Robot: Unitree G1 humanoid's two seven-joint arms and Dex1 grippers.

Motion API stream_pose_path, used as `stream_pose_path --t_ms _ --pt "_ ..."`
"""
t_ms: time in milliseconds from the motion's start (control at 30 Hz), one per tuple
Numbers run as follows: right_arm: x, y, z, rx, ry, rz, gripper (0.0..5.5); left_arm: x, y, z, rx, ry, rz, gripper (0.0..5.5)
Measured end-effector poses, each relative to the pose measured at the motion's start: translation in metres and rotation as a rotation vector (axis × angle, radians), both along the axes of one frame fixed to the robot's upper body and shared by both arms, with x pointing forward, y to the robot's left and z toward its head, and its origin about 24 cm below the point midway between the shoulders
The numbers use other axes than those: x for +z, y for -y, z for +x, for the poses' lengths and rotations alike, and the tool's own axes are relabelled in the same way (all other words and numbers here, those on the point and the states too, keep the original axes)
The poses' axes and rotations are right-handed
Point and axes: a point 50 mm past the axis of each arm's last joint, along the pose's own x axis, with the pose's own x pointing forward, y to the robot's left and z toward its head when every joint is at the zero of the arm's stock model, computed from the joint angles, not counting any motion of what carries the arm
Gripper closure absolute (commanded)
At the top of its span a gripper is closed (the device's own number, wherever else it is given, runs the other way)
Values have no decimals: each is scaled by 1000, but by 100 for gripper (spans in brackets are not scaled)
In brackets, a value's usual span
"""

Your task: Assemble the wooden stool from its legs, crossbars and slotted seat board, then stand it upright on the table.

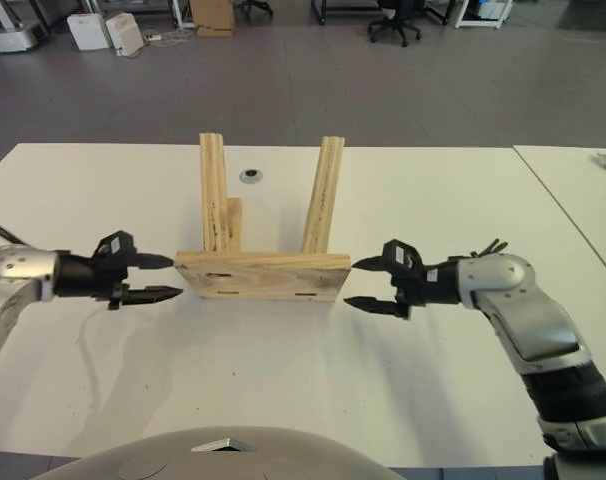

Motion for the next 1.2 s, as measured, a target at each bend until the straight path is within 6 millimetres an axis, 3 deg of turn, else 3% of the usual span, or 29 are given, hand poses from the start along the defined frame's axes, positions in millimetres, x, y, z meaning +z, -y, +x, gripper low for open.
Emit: stream_pose_path --t_ms 100,333,467,600,700,867,1000,1100,1200 --pt "-11 -7 14 37 -19 5 193 -8 16 12 -95 -8 13 284" --pt "-18 -15 21 106 -37 25 319 -19 20 22 -181 1 57 398" --pt "-17 -15 21 123 -38 30 398 -20 22 24 -213 45 65 404" --pt "-17 -14 21 125 -39 38 399 -19 23 24 -220 43 57 404" --pt "-9 -10 22 105 -68 97 399 -4 23 23 -192 23 -9 404" --pt "66 6 34 86 -234 290 399 52 15 28 -129 -188 -271 404" --pt "143 9 46 63 -439 479 399 113 9 33 -90 -433 -475 404" --pt "167 6 49 40 -603 555 404 139 7 41 -62 -616 -596 411" --pt "173 2 42 81 -751 584 414 154 6 37 -81 -757 -632 419"
